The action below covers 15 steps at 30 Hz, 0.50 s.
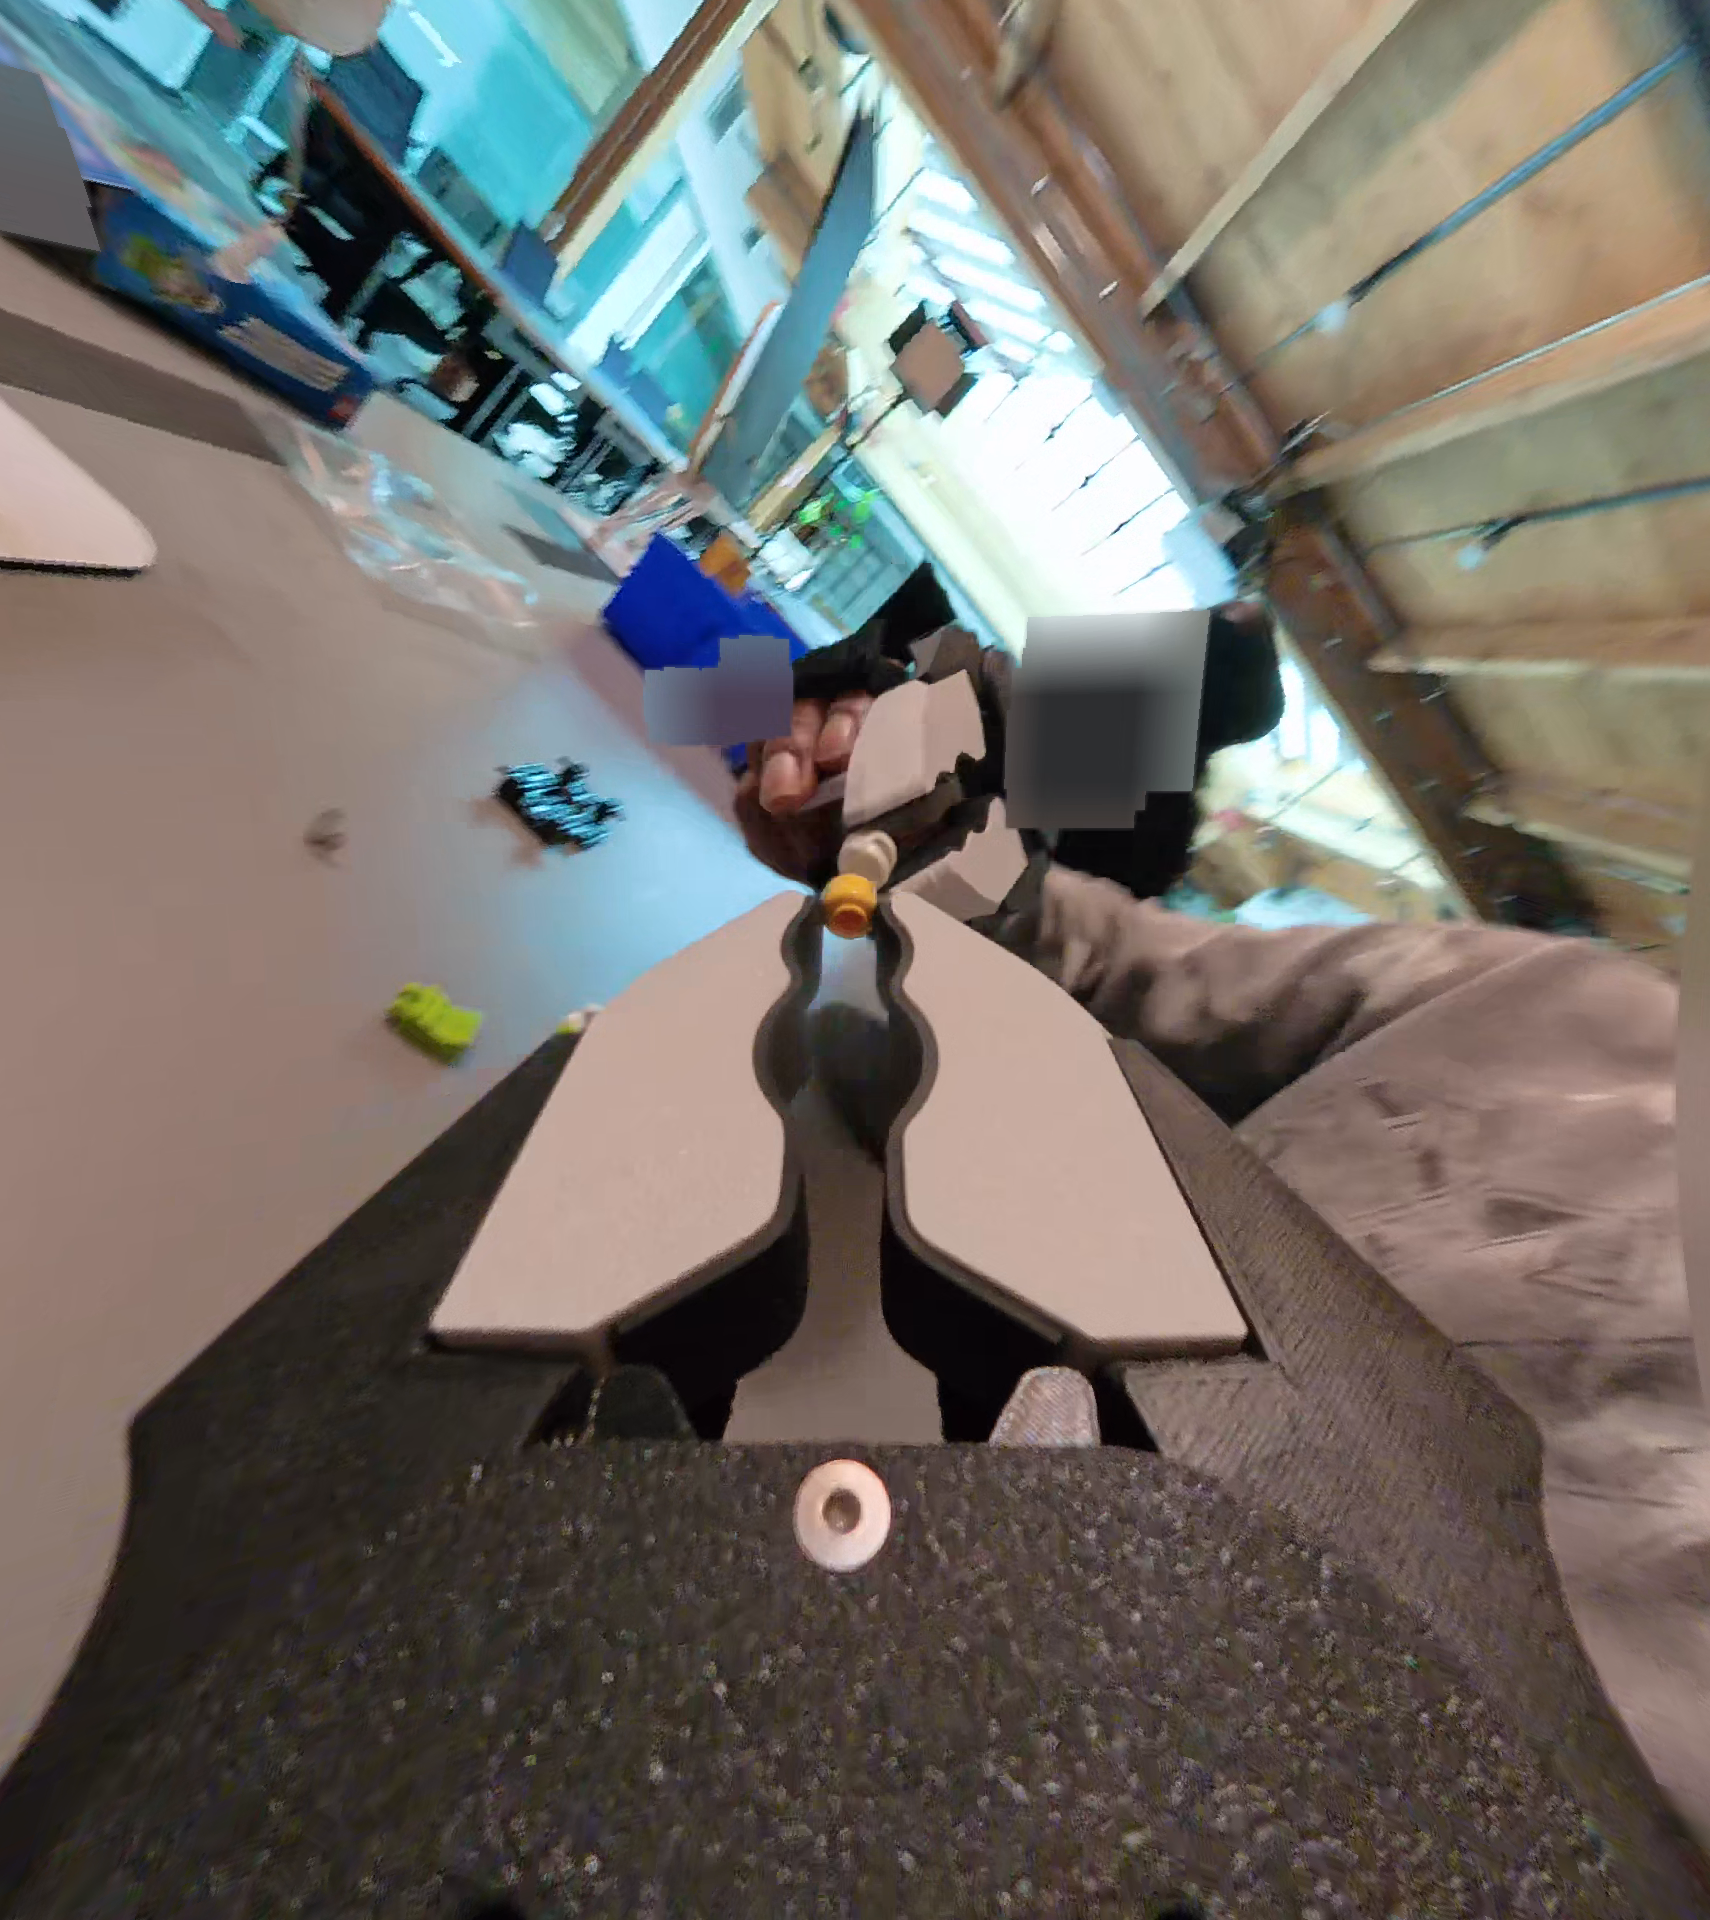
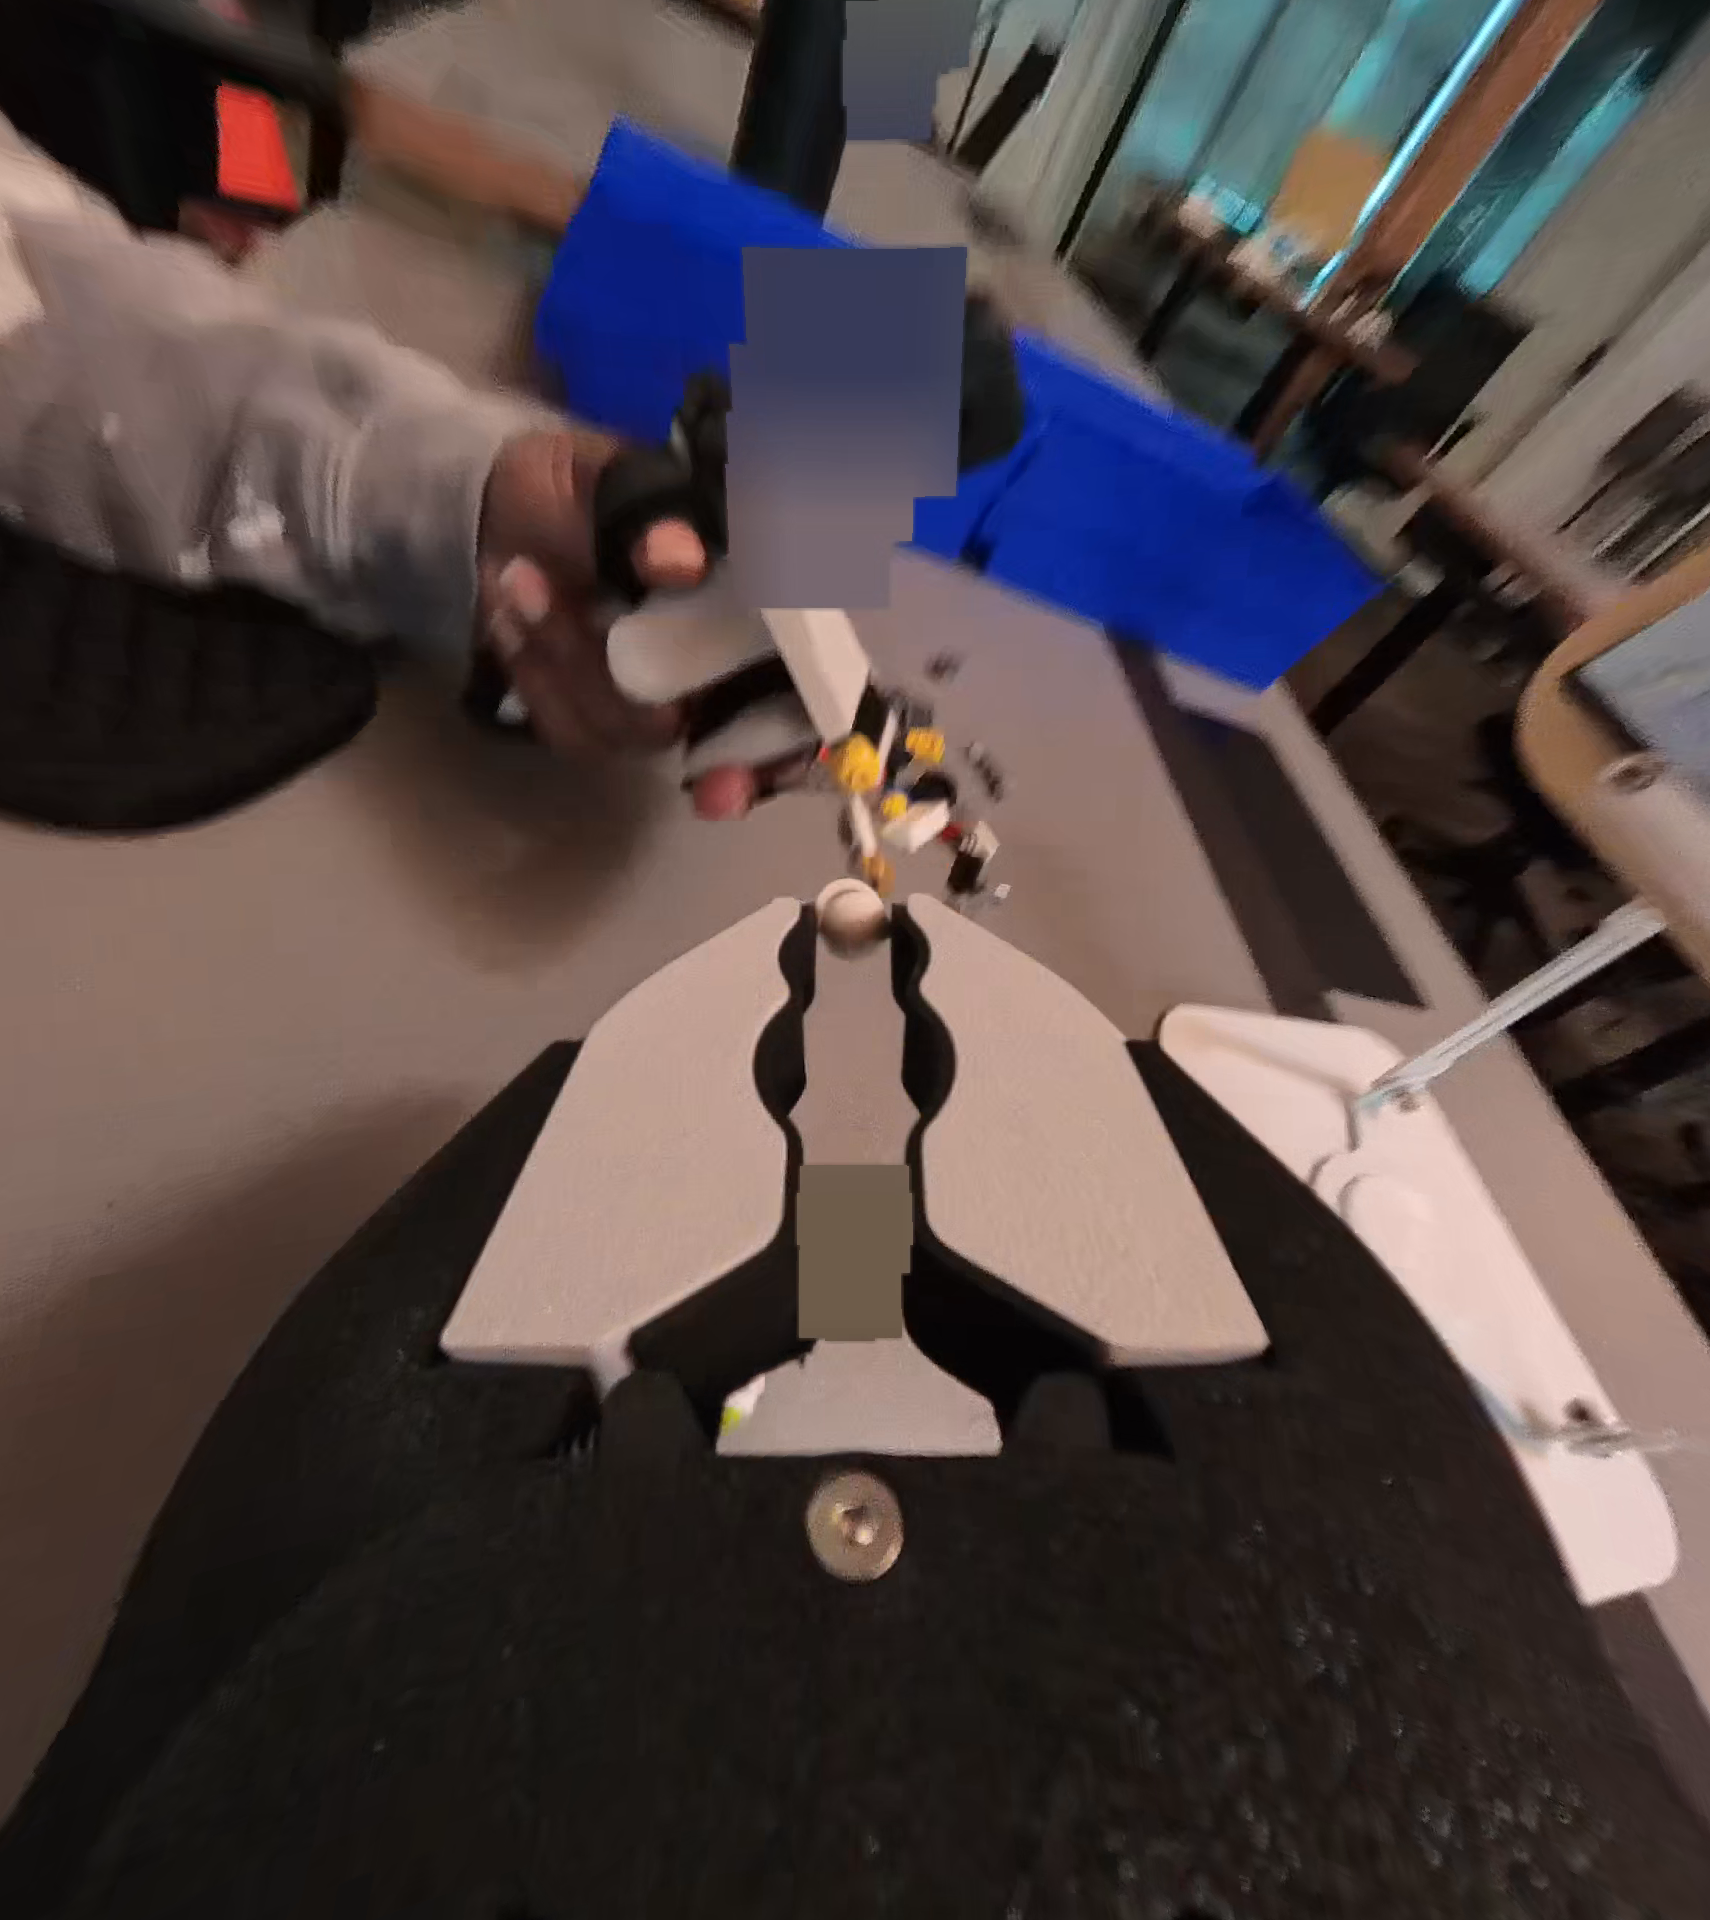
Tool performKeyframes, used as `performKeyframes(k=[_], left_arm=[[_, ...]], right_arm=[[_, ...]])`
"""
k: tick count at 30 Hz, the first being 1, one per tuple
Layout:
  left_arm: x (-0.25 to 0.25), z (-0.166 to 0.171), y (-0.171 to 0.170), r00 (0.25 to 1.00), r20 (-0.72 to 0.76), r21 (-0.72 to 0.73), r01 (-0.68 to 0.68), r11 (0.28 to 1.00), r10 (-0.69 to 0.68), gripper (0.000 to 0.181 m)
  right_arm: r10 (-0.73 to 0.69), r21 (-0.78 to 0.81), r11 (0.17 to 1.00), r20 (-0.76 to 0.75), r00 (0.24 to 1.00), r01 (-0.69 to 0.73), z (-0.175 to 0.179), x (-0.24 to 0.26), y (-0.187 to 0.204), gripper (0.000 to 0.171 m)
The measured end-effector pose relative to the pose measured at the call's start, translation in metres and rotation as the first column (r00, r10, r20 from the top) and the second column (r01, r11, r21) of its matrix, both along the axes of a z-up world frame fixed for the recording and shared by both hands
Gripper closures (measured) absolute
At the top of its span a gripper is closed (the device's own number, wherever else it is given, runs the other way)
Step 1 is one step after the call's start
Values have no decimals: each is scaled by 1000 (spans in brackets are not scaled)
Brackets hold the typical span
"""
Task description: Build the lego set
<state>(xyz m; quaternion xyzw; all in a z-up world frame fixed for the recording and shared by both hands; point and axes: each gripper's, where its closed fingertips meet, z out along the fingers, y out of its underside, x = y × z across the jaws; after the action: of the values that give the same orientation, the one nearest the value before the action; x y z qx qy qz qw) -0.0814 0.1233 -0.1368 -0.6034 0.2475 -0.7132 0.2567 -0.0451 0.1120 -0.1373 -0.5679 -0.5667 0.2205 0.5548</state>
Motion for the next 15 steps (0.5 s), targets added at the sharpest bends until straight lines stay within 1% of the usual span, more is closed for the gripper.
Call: performKeyframes(k=[2, 4, 9, 15], left_arm=[[3, 9, -7, 998, 58, -41, 34, 999, -31, 172], [6, 16, -15, 993, 100, -65, 66, 996, -59, 172], [12, 27, -28, 981, 167, -100, 115, 988, -97, 172], [15, 37, -36, 969, 218, -110, 146, 983, -119, 172]], right_arm=[[1, 38, 999, -80, 997, 2, 17, -7, -8, 158], [9, 56, 998, -128, 992, -2, 26, -12, -15, 158], [35, 59, 998, -140, 990, -27, 32, -17, -21, 158], [48, 58, 997, -144, 988, -40, 41, -18, -25, 158]])
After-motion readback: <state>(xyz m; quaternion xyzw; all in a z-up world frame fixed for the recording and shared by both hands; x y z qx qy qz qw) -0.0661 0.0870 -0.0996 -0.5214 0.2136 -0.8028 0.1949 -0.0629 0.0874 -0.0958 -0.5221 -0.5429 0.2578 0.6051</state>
